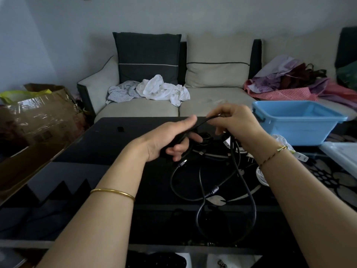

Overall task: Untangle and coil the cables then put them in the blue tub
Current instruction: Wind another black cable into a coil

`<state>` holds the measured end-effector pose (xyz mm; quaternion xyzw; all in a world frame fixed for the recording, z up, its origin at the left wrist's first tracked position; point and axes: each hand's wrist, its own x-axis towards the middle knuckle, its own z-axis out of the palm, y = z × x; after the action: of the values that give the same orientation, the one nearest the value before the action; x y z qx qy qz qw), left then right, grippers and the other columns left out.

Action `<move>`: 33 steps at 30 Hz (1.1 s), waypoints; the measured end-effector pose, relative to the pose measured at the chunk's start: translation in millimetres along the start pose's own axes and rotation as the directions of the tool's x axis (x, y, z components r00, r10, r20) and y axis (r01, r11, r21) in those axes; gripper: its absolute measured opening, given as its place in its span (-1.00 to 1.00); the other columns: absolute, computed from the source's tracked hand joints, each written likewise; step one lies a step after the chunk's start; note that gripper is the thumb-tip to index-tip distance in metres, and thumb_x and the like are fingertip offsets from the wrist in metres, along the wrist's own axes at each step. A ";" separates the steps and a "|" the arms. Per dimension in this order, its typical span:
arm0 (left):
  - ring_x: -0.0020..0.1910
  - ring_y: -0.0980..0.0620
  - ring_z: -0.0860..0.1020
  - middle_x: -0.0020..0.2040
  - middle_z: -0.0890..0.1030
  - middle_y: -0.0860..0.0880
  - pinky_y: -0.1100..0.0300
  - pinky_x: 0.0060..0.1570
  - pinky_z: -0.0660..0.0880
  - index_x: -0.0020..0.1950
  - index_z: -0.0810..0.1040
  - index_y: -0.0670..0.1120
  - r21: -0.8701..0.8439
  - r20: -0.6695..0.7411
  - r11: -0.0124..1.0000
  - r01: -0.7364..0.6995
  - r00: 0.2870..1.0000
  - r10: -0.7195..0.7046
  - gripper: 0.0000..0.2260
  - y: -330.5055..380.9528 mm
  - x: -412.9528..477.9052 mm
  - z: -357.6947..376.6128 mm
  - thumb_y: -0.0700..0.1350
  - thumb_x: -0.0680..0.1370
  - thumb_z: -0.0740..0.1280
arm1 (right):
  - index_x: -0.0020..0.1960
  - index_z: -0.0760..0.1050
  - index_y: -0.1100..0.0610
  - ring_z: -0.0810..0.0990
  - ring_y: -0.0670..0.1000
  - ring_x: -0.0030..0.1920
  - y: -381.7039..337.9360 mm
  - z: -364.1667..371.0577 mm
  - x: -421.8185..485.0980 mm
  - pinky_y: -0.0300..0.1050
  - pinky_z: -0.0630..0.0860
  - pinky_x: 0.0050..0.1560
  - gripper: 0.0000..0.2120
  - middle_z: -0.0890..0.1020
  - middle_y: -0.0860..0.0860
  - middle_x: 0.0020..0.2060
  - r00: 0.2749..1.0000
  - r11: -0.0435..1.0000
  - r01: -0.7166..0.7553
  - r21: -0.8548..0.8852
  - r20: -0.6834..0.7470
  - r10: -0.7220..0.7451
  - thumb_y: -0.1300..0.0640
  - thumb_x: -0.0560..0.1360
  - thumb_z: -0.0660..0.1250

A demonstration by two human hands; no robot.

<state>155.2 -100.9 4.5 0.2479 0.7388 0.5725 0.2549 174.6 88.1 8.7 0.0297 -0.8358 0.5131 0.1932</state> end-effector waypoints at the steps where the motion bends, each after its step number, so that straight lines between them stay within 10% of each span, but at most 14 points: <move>1: -0.64 0.13 0.13 -0.59 0.23 0.04 0.24 -0.52 0.32 0.08 0.56 -0.29 0.004 0.027 1.000 -0.018 0.999 0.018 -0.49 3.4 -1.2 1.9 0.16 0.50 0.19 | -0.09 0.61 0.24 0.46 -0.12 -0.57 2.7 1.6 1.1 -0.23 0.41 -0.36 -0.91 0.50 -0.05 -0.59 1.000 1.000 -0.010 0.010 -0.011 0.010 0.26 0.42 0.43; 8: -0.72 0.18 0.16 -0.65 0.18 0.12 0.37 -0.63 0.20 -0.06 0.55 -0.21 -0.600 0.053 0.798 -0.058 0.992 0.112 -0.66 10.0 0.5 -2.7 0.06 0.50 0.20 | -0.22 0.50 0.30 0.52 0.07 -0.46 10.4 18.4 -0.2 -0.13 0.46 -0.24 -0.84 0.53 0.19 -0.46 0.977 0.999 -0.032 -0.029 0.209 0.038 0.28 0.52 0.27; 14: -0.66 0.15 0.24 -0.61 0.27 0.06 0.36 -0.55 0.32 0.02 0.53 -0.29 -0.924 -0.320 0.173 -0.341 0.937 0.140 -0.62 12.5 9.2 -19.3 0.01 0.64 0.12 | -0.15 0.54 0.19 0.55 -0.14 -0.48 18.7 37.5 -22.3 -0.31 0.47 -0.08 -0.93 0.56 0.06 -0.50 0.765 0.965 0.038 -0.260 0.628 0.139 0.24 0.52 0.32; 17: -0.57 0.13 0.27 -0.48 0.31 0.06 0.25 -0.38 0.41 0.05 0.42 -0.20 -0.829 -0.503 0.269 -0.491 0.864 0.027 -0.75 4.0 18.1 -23.4 -0.03 0.67 0.09 | -0.10 0.51 0.16 0.55 -0.21 -0.42 6.2 36.6 -28.1 -0.24 0.42 0.16 -0.95 0.57 -0.01 -0.52 0.680 0.953 0.099 -0.287 0.719 0.145 0.22 0.52 0.29; 25: -0.55 0.12 0.33 -0.48 0.38 0.03 0.11 -0.17 0.49 -0.25 0.32 -0.09 -0.215 -0.729 0.896 -0.389 0.675 0.118 -0.74 -28.2 41.2 -18.1 -0.16 0.66 0.13 | -0.10 0.55 0.27 0.50 -0.19 -0.46 -30.7 24.6 -30.2 -0.21 0.45 -0.24 -0.92 0.53 -0.11 -0.49 0.715 0.935 0.220 -0.278 0.698 0.040 0.32 0.43 0.30; 29: -0.57 0.09 0.37 -0.47 0.43 0.00 -0.06 -0.18 0.49 -0.23 0.37 -0.10 0.166 -0.495 0.977 -0.134 0.845 0.200 -0.79 -33.3 38.4 -10.0 -0.15 0.62 0.17 | -0.19 0.58 0.28 0.49 -0.01 -0.41 -28.7 19.8 -18.3 -0.11 0.42 -0.28 -0.92 0.56 0.13 -0.45 0.925 0.974 0.132 -0.182 0.376 -0.055 0.26 0.40 0.36; 33: -0.59 0.09 0.34 -0.52 0.43 0.02 0.10 -0.33 0.46 0.02 0.43 -0.20 0.047 -0.210 0.999 -0.024 0.977 0.033 -0.78 -16.1 26.2 4.8 -0.07 0.67 0.12 | -0.25 0.62 0.15 0.55 -0.02 -0.34 -8.9 4.2 -5.6 -0.13 0.51 -0.19 -0.89 0.62 0.09 -0.37 0.995 0.999 0.000 -0.034 0.104 0.004 0.33 0.37 0.42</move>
<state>137.6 -83.7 -14.6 0.2019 0.7704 0.5827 0.1617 180.7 79.5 12.5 0.0523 -0.8534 0.4967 0.1496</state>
